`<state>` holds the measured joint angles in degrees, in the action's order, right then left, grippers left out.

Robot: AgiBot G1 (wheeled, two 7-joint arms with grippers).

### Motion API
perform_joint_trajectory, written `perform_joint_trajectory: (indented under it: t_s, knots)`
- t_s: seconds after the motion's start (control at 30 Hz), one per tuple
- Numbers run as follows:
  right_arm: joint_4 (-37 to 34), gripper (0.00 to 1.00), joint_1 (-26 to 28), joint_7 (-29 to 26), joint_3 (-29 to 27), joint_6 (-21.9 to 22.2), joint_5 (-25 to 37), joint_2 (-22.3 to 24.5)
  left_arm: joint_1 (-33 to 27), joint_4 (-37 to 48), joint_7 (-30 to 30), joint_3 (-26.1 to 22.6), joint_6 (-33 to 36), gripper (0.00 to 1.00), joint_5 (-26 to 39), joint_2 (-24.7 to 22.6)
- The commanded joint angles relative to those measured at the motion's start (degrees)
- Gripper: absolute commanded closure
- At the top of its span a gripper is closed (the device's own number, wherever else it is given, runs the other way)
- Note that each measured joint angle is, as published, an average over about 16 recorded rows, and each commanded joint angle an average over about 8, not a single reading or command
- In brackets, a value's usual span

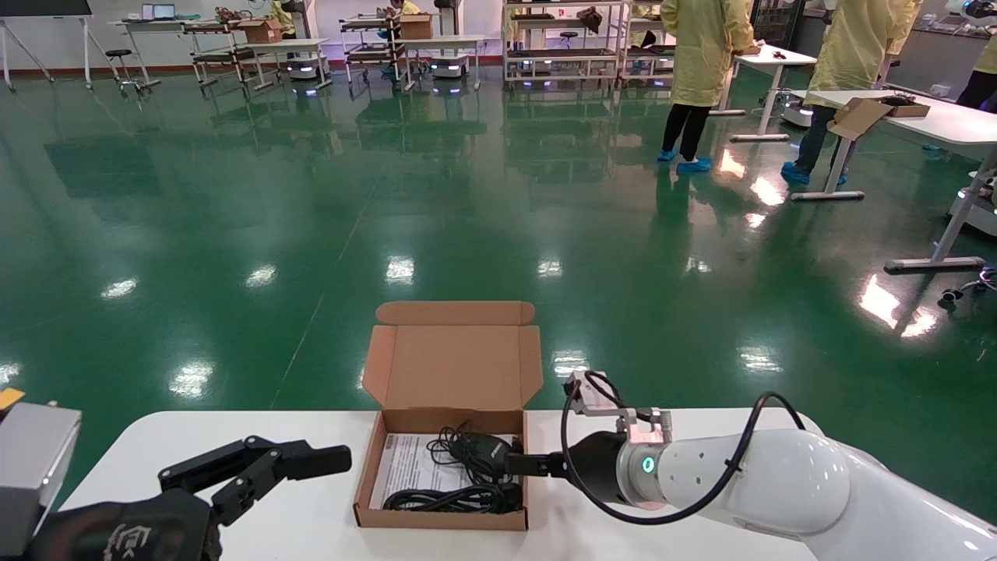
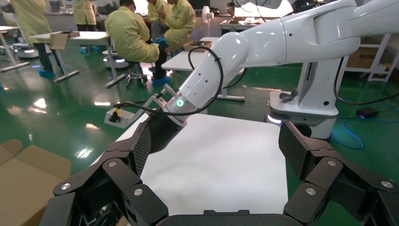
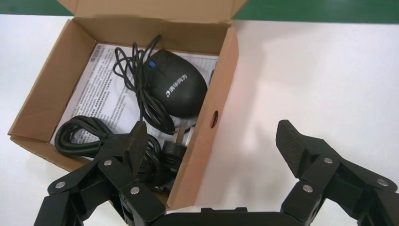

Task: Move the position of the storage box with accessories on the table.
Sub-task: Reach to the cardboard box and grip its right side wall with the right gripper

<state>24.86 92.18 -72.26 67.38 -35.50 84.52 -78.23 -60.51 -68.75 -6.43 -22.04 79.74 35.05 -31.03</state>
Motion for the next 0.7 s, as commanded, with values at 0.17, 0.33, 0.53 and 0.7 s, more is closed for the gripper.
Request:
perform_joint_trajectory:
  t_s: [0.17, 0.33, 0.53, 0.7]
  knots:
    - [0.02, 0.84, -0.27, -0.54, 1.62, 0.89, -1.43, 0.06, 0.00, 0.00, 0.00, 0.00, 0.00, 0.00, 0.00, 0.00]
    - [0.16, 1.00, -0.39, -0.75, 2.64, 1.57, -2.62, 0.15, 0.00, 0.00, 0.00, 0.00, 0.00, 0.00, 0.00, 0.00]
    - [-0.32, 1.00, -0.43, -0.47, 3.56, 1.71, -4.00, 0.28, 0.00, 0.00, 0.00, 0.00, 0.00, 0.00, 0.00, 0.00]
    - [-0.84, 1.00, -0.49, -0.01, 4.15, 1.38, -5.16, 0.32, 0.00, 0.00, 0.00, 0.00, 0.00, 0.00, 0.00, 0.00]
